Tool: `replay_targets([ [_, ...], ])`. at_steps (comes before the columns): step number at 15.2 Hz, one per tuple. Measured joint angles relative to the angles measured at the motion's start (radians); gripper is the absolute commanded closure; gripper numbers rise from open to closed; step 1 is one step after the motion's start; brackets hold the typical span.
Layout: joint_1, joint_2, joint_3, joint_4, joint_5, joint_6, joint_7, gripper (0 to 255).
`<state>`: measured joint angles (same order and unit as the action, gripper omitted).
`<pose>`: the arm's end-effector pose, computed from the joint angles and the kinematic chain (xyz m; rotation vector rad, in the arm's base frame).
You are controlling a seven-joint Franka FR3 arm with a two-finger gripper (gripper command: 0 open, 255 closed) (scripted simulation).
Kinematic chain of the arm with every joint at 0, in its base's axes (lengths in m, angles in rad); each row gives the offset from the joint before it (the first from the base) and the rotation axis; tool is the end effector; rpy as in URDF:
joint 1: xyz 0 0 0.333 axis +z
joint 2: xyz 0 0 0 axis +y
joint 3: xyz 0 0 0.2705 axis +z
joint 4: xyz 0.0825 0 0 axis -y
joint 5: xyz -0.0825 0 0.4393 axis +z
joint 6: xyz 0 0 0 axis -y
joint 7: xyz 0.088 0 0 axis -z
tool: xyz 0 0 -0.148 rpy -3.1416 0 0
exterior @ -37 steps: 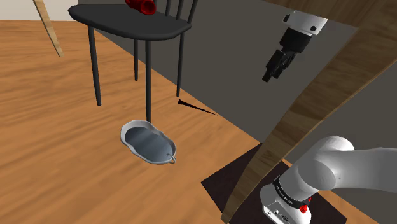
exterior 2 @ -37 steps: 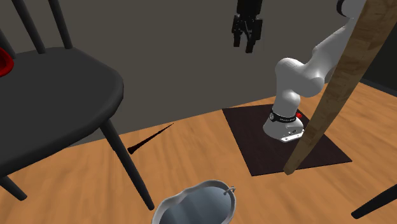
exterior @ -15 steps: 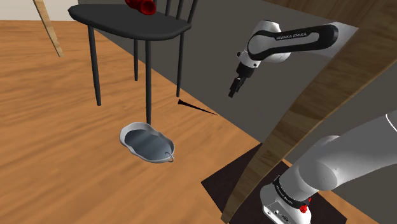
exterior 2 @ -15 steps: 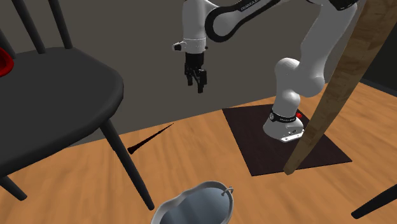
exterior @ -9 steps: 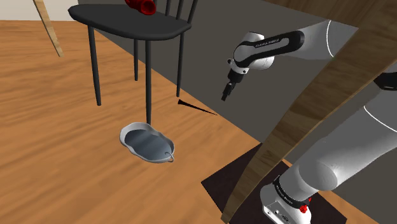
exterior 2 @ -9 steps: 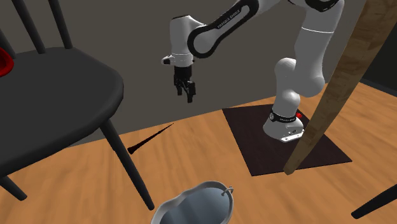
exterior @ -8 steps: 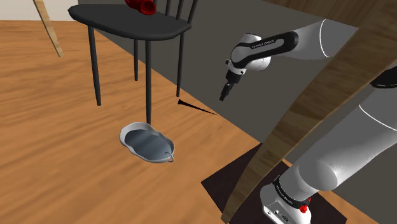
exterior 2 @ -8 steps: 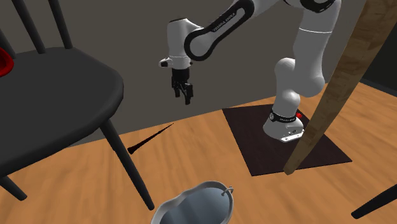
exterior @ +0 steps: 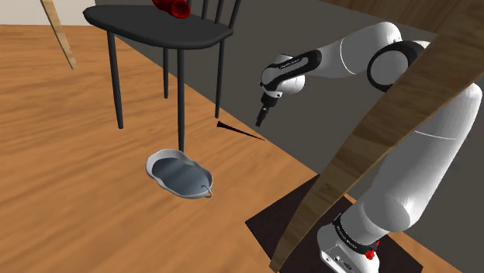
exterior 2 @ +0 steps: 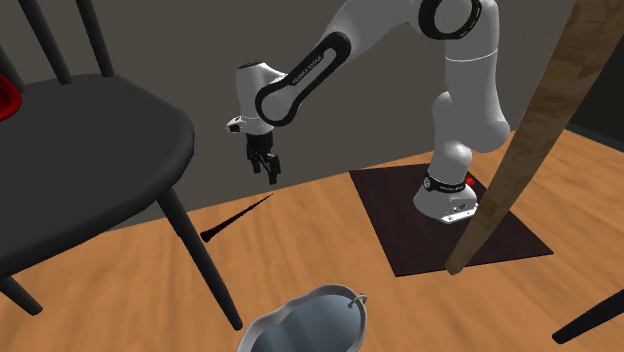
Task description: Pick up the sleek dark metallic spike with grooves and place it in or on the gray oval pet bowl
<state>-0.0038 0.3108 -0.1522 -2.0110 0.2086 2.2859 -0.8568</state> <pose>0.6164 -0.0884 0.1774 -2.9105 -0.8493 -0.0409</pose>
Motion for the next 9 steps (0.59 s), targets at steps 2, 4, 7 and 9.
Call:
replay_targets([
  [2, -0.009, 0.073, 0.010, 0.055, 0.013, 0.014, -0.033, 0],
  [4, -0.019, 0.159, 0.022, 0.132, 0.024, 0.019, -0.061, 0],
  [7, -0.034, 0.284, 0.040, 0.258, 0.033, 0.016, -0.098, 0],
  [9, -0.043, 0.358, 0.050, 0.337, 0.033, 0.006, -0.118, 0],
])
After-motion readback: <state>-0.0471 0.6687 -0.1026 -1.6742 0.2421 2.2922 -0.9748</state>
